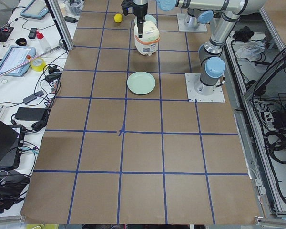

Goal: Press rice cooker button

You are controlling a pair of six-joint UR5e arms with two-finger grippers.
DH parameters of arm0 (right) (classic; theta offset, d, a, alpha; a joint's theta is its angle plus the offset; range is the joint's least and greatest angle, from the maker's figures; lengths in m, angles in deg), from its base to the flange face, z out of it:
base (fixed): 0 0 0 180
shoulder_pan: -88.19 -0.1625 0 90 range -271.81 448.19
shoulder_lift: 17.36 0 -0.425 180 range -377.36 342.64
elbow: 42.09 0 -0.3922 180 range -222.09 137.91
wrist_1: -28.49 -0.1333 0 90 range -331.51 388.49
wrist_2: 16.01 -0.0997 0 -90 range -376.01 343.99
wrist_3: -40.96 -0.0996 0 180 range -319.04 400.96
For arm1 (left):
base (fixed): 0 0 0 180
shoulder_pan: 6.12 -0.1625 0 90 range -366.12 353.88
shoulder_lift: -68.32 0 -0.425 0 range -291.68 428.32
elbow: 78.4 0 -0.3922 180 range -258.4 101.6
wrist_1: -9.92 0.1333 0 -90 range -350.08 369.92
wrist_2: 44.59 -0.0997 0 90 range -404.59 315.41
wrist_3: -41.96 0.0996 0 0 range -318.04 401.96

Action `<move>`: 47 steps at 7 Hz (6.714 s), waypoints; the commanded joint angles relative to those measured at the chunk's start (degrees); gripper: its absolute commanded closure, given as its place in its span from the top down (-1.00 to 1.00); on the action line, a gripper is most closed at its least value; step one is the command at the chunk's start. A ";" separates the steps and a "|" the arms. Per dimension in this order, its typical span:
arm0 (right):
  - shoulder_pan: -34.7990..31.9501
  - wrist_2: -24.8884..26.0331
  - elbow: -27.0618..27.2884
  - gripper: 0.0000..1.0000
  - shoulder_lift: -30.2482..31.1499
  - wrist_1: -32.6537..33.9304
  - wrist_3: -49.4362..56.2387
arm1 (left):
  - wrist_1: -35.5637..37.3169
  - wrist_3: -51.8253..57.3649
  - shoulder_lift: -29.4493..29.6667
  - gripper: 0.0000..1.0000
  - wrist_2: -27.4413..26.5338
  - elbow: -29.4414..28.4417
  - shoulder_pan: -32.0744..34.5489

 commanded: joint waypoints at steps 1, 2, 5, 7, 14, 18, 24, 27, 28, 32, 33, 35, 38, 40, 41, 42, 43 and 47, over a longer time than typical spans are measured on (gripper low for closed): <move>0.00 0.00 0.00 -0.94 -0.23 0.00 0.00 | 0.00 0.00 -0.01 1.00 0.00 0.00 0.00; 0.00 0.00 0.00 -0.94 -0.50 0.00 0.00 | 0.00 0.00 -0.01 1.00 0.00 0.00 0.00; 0.00 0.00 0.00 -0.94 -0.59 0.00 -0.09 | 0.00 0.00 -0.01 1.00 0.00 0.00 0.00; 0.00 0.00 0.00 -0.94 -0.67 0.00 -0.09 | 0.00 0.00 -0.01 1.00 0.00 0.00 0.00; 0.00 -0.09 0.00 -0.93 -1.29 0.00 -0.09 | 0.00 0.00 -0.01 1.00 0.00 0.00 0.00; 0.17 -0.09 -1.66 -0.90 -0.59 -0.44 -1.31 | 0.00 0.00 -0.01 1.00 0.00 0.00 0.00; 1.40 0.78 -13.61 -0.04 2.49 -4.84 -16.26 | 0.00 0.00 -0.01 1.00 0.00 0.00 0.00; 7.19 4.89 -12.92 1.00 2.75 -4.75 -3.60 | 0.00 0.00 -0.01 1.00 0.00 0.00 0.00; 7.90 7.27 -12.92 1.00 2.84 -4.49 -1.78 | 0.00 0.00 -0.01 1.00 0.00 0.00 0.00; 8.52 11.78 -12.66 1.00 3.28 -6.77 1.75 | 0.00 0.00 -0.01 1.00 0.00 0.00 0.00; 9.13 11.78 -12.66 1.00 3.28 -6.42 4.02 | 0.00 0.00 -0.01 1.00 0.00 0.00 0.00; 10.19 11.25 -12.65 1.00 3.54 -6.77 4.30 | 0.00 0.00 -0.01 1.00 0.00 0.00 0.00; 10.98 10.81 -12.57 1.00 3.72 -6.85 4.66 | 0.00 0.00 -0.01 1.00 0.00 0.00 0.00; 10.98 10.81 -12.65 1.00 4.85 -8.86 4.66 | 0.00 0.00 -0.01 1.00 0.00 0.00 0.00; 11.07 10.81 -12.66 1.00 5.04 -9.40 4.66 | 0.00 0.00 -0.01 1.00 0.00 0.00 0.00; 11.16 10.81 -12.66 1.00 5.04 -9.06 4.66 | 0.00 0.00 -0.01 1.00 0.00 0.00 0.00; 11.51 10.64 -12.66 1.00 5.04 -8.88 4.57 | 0.00 0.00 -0.01 1.00 0.00 0.00 0.00; 12.74 9.49 -12.74 1.00 5.39 -9.67 4.31 | 0.00 0.00 -0.01 1.00 0.00 0.00 0.00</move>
